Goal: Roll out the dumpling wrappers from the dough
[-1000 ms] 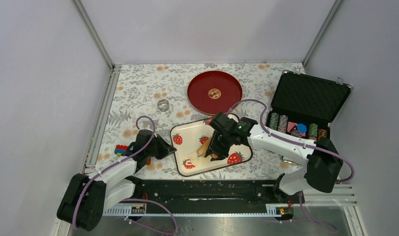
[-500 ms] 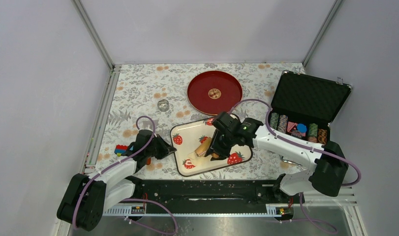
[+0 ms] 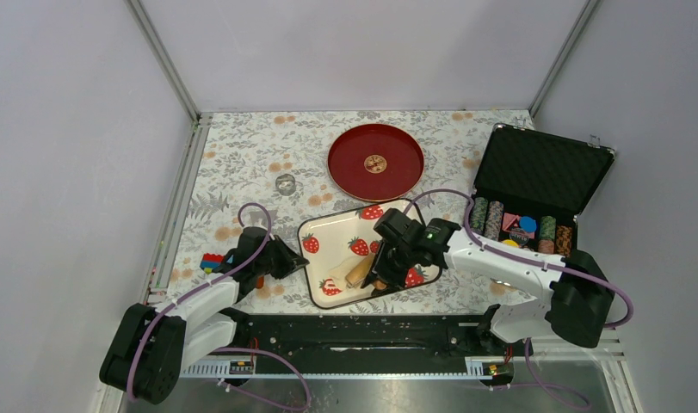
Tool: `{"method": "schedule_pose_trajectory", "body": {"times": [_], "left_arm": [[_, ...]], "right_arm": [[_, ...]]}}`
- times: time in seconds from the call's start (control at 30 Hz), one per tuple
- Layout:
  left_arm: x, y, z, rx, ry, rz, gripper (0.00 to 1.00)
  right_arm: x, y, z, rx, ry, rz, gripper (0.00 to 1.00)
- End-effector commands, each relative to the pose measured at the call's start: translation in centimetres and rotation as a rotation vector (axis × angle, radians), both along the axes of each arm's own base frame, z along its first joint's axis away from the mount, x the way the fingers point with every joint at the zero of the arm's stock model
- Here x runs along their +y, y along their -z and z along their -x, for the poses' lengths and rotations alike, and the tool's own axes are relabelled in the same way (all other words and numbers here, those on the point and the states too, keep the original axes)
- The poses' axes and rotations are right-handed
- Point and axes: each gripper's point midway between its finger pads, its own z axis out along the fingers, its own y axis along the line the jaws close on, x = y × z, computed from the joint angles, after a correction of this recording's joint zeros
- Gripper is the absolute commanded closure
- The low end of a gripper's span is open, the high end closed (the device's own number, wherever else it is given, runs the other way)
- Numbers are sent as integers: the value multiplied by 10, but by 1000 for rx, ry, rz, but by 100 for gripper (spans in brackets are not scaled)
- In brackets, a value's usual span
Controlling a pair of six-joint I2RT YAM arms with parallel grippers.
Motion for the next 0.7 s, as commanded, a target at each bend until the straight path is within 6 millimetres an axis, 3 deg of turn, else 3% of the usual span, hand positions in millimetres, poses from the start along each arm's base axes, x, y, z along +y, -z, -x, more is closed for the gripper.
{"method": "schedule_pose_trajectory", "body": {"times": [0.0, 0.23, 0.67], "left_arm": [[-2, -12, -13, -58, -19, 23, 100], [-1, -12, -13, -57, -21, 22, 100], [-1, -12, -13, -58, -21, 22, 100]], "right_arm": [[4, 11, 12, 50, -1, -25, 100], [-16, 43, 22, 107, 83, 0, 100], [-40, 81, 33, 216, 188, 3, 100]]}}
